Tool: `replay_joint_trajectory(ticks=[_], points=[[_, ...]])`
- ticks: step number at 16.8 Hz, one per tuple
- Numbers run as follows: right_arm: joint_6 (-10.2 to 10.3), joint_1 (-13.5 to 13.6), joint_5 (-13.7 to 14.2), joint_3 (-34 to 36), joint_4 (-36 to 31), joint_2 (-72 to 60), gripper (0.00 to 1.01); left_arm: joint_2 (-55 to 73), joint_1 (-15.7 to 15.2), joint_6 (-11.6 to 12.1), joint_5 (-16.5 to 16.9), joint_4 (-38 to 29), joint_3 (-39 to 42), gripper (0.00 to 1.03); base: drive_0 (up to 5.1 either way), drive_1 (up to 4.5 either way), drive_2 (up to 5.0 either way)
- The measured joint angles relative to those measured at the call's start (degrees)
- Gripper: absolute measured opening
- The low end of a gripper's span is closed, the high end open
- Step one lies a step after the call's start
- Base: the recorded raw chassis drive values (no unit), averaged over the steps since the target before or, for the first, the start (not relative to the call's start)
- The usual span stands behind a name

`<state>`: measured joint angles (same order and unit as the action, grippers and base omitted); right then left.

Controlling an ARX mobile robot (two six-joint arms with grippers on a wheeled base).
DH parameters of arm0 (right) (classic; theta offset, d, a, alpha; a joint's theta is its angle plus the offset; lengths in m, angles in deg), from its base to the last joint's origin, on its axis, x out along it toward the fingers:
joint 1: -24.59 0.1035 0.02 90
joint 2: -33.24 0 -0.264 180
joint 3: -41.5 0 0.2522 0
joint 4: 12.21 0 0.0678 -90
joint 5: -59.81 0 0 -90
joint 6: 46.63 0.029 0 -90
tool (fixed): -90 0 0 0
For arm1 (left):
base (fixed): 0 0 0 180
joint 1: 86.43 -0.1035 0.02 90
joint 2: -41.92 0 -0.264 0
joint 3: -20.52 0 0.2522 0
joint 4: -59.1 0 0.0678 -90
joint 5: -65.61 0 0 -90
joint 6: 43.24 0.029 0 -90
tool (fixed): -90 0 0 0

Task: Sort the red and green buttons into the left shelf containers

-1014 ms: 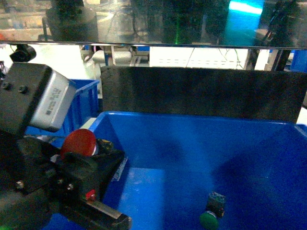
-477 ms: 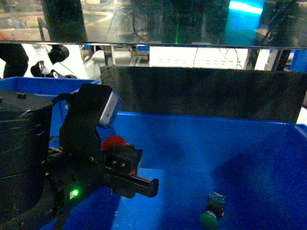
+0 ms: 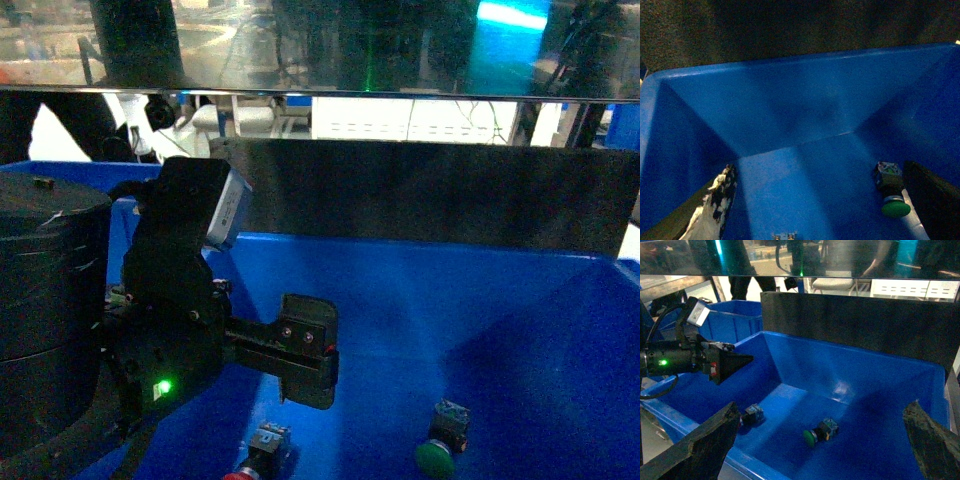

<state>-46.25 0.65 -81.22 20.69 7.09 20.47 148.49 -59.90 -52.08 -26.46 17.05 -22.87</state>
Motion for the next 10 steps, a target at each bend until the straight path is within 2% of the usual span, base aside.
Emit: replay_joint_trajectory(ticks=[5,10], points=[[0.0,0.0,0.0,0.0,0.0,0.0,0.98,-9.0,0.0,-0.8,-0.7,-0.8,6.5,0.98,0.0,0.00,0.0],[0.0,0.0,0.0,0.0,0.0,0.0,0.98,-21.7,-1.7,-1.0,-0.3,3.1,12.7,0.98,0.0,0.00,0.0]])
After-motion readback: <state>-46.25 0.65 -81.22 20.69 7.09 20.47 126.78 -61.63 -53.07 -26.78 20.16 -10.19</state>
